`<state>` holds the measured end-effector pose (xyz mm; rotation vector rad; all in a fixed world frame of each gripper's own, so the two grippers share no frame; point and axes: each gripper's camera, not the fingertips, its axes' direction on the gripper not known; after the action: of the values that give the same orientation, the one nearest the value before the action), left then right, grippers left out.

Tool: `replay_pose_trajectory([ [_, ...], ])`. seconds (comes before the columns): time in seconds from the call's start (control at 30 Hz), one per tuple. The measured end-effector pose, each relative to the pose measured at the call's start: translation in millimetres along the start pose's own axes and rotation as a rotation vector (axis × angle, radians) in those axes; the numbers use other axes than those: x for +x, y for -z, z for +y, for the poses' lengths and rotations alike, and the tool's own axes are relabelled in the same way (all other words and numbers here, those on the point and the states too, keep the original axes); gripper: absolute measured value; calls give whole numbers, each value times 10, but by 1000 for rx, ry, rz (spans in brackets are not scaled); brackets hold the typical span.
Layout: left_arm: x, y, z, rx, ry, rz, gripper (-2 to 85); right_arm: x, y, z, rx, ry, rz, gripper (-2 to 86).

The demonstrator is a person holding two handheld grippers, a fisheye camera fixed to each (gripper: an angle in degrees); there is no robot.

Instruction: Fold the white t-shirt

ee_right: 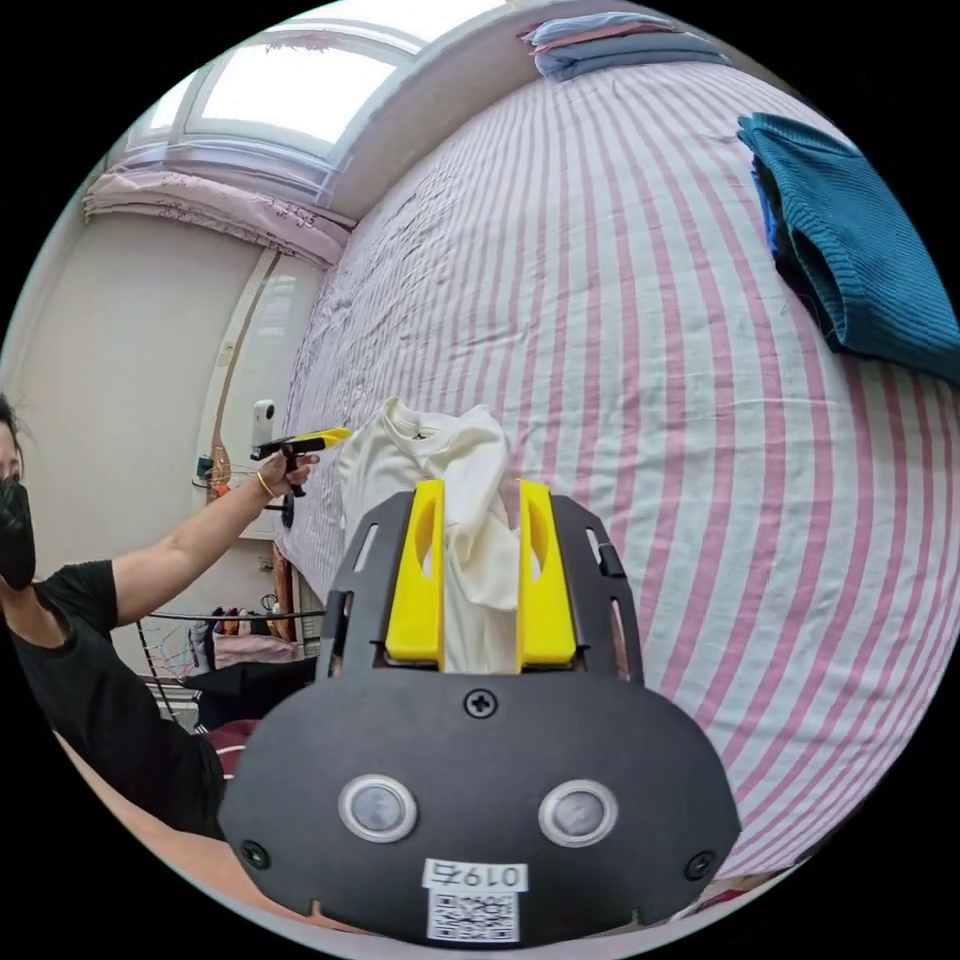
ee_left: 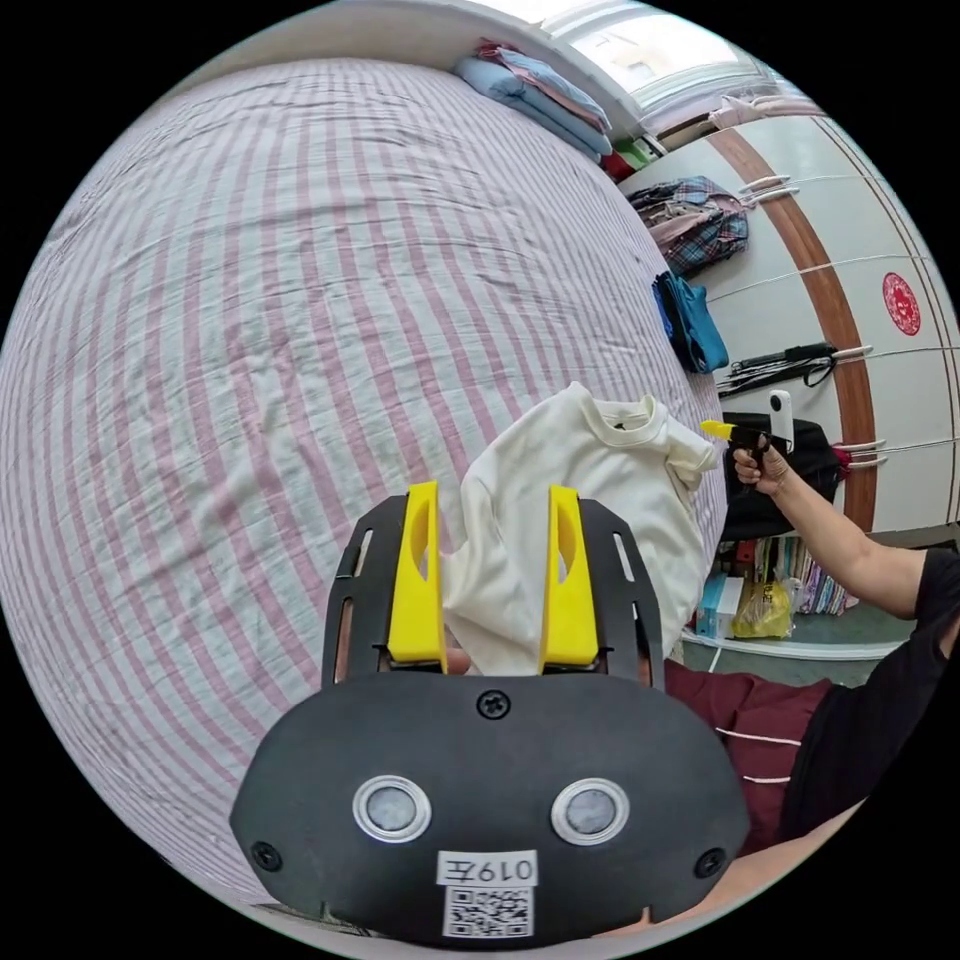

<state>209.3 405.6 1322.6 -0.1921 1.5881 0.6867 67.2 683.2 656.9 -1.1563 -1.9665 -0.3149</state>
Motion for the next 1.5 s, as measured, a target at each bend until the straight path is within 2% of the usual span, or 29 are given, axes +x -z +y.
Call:
replay_pose_trajectory([
  [0.1,-77,103,-171,-35,39,60,133,102,77,-163,-38,-62,-105,118],
  [0.2,-165,235,-265,-3,94,188,125,56,94,-331,-111,-57,-104,118],
  [0.3,-202,314,-326,-28,116,187,114,52,92,-447,-180,-82,-133,76],
  [0.4,-267,407,-346,-17,154,248,78,31,213,-505,-161,-75,-190,8],
  [0.5,-344,456,-327,-14,185,410,39,-72,418,-515,-94,-20,-212,-4],
  [0.67,-237,699,-228,65,144,324,21,-372,796,-477,-14,118,-122,-8],
  [0.9,130,1358,97,274,37,246,12,-816,1427,-502,104,277,77,-9],
  [1.1,353,1803,219,374,-21,163,8,-1135,1772,-711,116,378,156,-9],
  [1.2,342,1813,185,381,-9,154,7,-1170,1788,-841,101,372,185,-10],
  [1.5,185,1821,-70,476,51,54,12,-1199,1854,-1249,235,336,179,-7],
])
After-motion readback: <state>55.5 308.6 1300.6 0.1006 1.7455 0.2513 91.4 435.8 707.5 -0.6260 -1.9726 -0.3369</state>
